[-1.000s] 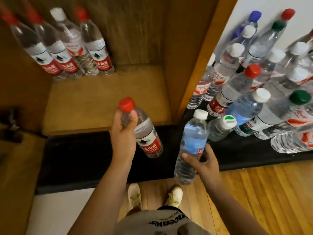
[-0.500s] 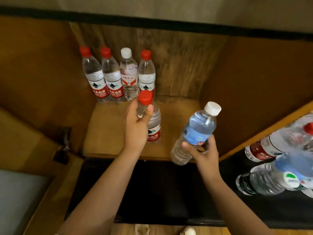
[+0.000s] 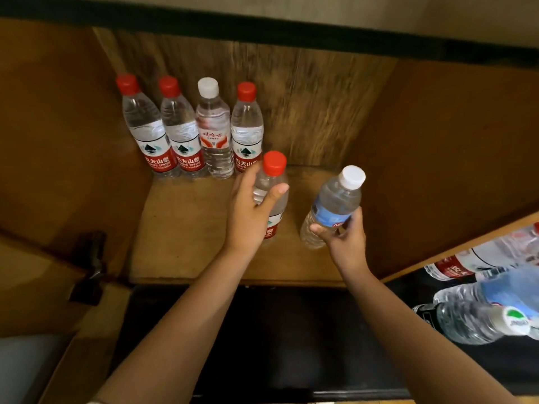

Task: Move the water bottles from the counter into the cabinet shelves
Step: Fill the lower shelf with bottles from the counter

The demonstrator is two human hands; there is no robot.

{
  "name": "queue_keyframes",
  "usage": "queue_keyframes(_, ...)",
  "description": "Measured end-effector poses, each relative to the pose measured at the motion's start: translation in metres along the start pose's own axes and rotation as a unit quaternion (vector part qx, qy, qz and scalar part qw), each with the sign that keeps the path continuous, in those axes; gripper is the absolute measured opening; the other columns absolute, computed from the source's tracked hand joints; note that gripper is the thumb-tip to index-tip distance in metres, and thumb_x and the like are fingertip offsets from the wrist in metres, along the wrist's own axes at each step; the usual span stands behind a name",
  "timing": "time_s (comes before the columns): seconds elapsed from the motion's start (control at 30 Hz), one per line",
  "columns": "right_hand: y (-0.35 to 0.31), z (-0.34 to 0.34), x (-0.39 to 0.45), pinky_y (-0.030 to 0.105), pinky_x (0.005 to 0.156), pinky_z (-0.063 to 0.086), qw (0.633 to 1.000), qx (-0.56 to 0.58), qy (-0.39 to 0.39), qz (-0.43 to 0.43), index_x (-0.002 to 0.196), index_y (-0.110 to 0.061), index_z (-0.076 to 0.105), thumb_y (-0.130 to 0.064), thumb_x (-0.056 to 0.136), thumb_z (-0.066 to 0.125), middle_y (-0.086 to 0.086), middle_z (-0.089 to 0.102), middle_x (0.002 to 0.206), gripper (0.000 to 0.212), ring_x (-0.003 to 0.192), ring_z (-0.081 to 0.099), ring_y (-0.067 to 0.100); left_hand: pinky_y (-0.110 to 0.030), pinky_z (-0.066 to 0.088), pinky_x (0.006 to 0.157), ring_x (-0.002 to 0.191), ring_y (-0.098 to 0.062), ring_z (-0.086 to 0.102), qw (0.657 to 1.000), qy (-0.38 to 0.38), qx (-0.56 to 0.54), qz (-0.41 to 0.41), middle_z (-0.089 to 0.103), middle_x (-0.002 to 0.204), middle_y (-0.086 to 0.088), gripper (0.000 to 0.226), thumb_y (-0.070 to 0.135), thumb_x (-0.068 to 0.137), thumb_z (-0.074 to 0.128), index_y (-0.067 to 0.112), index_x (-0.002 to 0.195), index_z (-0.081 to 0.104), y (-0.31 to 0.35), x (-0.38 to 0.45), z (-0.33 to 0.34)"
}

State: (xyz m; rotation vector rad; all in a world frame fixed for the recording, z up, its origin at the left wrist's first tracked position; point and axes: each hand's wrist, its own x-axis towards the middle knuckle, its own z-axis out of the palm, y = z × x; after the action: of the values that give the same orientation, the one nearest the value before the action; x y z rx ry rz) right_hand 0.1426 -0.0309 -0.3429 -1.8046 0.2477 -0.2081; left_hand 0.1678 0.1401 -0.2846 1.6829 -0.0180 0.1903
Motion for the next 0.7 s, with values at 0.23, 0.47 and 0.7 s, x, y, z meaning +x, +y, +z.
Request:
queue_keyframes(0.23, 0.009, -0.006, 0.001, -0.001, 0.074, 0.042, 1.0, -0.029, -0.009, 0.0, 0.12, -0.025, 0.04, -0.005, 0.065, 0.08, -0.026, 0.052, 0.103, 0.07, 0.095, 0.049, -0.025, -0.021, 0.039, 0.103, 0.125, -0.011, 0.047, 0.995, -0.043, -0.063, -0.057, 0.049, 0.136, -0.003, 0.085, 0.0, 0.069, 0.075, 0.008, 0.141, 0.031, -0.028, -0.024, -0.004)
queue_keyframes(0.47, 0.007, -0.005, 0.008, 0.012, 0.079, 0.042, 0.997, -0.073, -0.03, 0.019, 0.121, -0.027, 0.039, -0.007, 0.066, 0.08, -0.022, 0.052, 0.102, 0.072, 0.101, 0.052, 0.001, -0.027, 0.041, 0.093, 0.117, -0.017, 0.049, 0.931, 0.132, -0.078, -0.333, 0.046, 0.138, -0.006, 0.073, 0.004, 0.08, 0.067, 0.02, 0.142, 0.031, -0.045, -0.048, 0.005)
queue_keyframes(0.7, 0.004, -0.002, 0.013, 0.024, 0.088, 0.043, 0.997, -0.072, -0.029, 0.029, 0.124, -0.022, 0.037, -0.005, 0.066, 0.079, -0.009, 0.053, 0.113, 0.074, 0.111, 0.052, 0.011, -0.032, 0.052, 0.071, 0.116, -0.037, 0.055, 0.787, 0.16, -0.425, -0.418, 0.058, 0.118, -0.021, 0.016, 0.01, 0.094, 0.049, 0.005, 0.108, 0.054, -0.024, -0.032, 0.01)
